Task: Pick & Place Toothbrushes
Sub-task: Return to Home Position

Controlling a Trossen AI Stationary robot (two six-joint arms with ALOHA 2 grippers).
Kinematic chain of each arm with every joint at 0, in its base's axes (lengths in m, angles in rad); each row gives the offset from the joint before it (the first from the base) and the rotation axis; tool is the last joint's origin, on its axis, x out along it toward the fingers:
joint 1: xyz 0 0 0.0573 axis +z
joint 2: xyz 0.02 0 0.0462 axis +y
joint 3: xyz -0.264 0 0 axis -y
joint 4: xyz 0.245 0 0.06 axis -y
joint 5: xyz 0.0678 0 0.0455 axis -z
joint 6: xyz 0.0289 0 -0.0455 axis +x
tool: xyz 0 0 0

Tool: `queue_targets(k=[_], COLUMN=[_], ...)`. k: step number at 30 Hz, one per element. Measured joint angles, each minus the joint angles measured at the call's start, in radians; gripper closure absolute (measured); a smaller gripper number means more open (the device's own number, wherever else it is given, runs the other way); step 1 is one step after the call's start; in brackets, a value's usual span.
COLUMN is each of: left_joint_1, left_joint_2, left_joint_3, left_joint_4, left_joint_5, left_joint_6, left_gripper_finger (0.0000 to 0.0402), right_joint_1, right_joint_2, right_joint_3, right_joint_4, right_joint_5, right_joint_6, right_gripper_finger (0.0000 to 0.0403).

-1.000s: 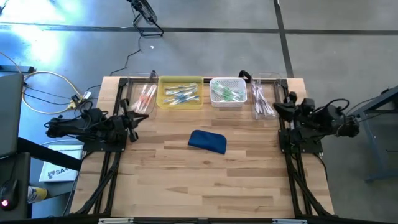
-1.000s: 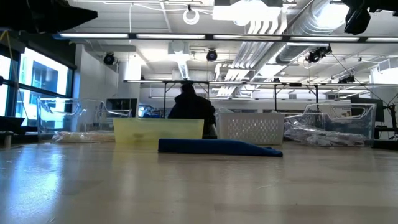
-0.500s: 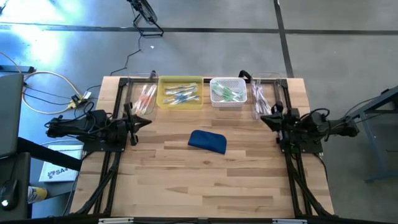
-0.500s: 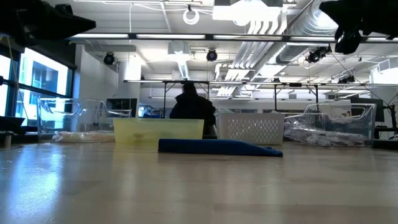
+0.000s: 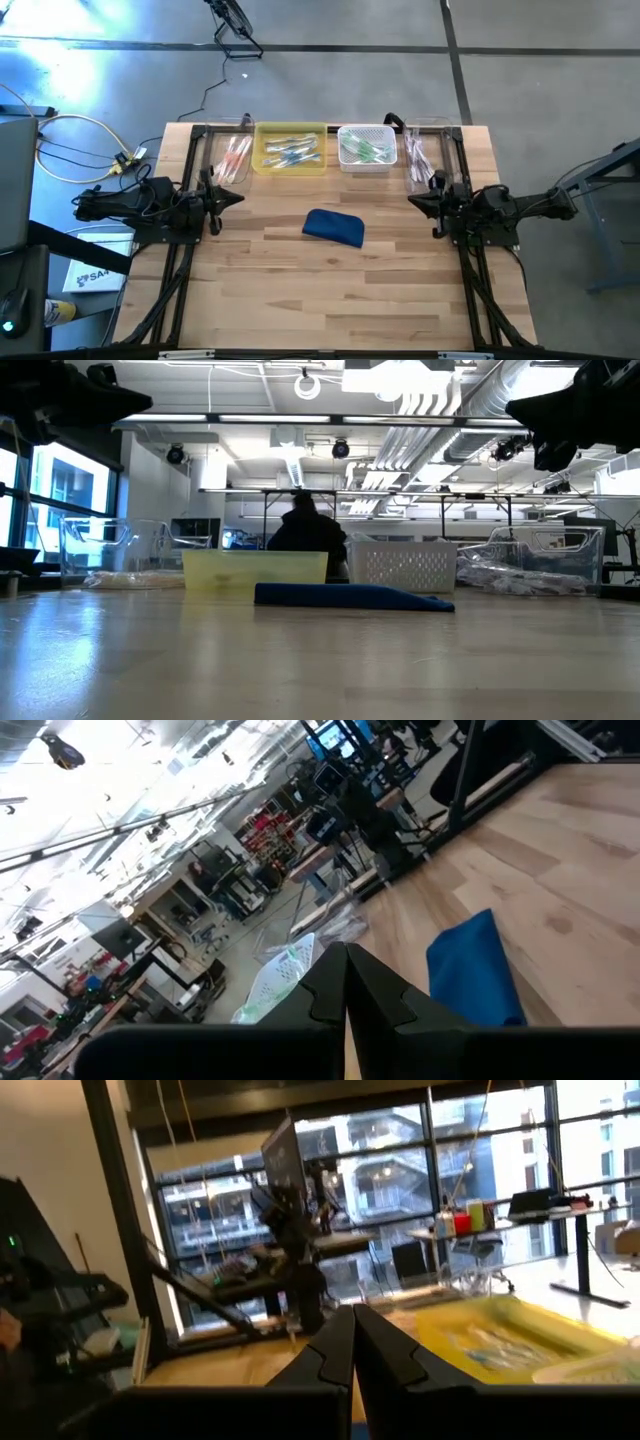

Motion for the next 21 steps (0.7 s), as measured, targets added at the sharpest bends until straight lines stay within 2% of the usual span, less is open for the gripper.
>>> queue_targets(k=[5, 12, 15, 21], left_joint_1=[0.0, 0.0, 0.0, 0.0], left_joint_2=[0.0, 0.0, 0.0, 0.0], left_joint_3=[0.0, 0.0, 0.0, 0.0], left_joint_4=[-0.003, -0.018, -0.067, -0.183], left_joint_5=[0.0, 0.023, 0.028, 0.028], left_joint_6=[0.0, -0.003, -0.017, -0.048], left_gripper_finger=[0.0402, 0.0402, 0.0402, 0.0402], right_joint_1=[0.0, 0.0, 0.0, 0.0], right_joint_2=[0.0, 0.002, 0.013, 0.012], right_joint_3=[0.0, 0.0, 0.0, -0.001], right_joint_4=[-0.026, -0.186, -0.193, -0.196], right_joint_5=[0.0, -0.003, -0.052, -0.053], right_joint_6=[-0.016, 0.019, 0.011, -0.053], right_gripper_finger=[0.04, 0.04, 0.04, 0.04])
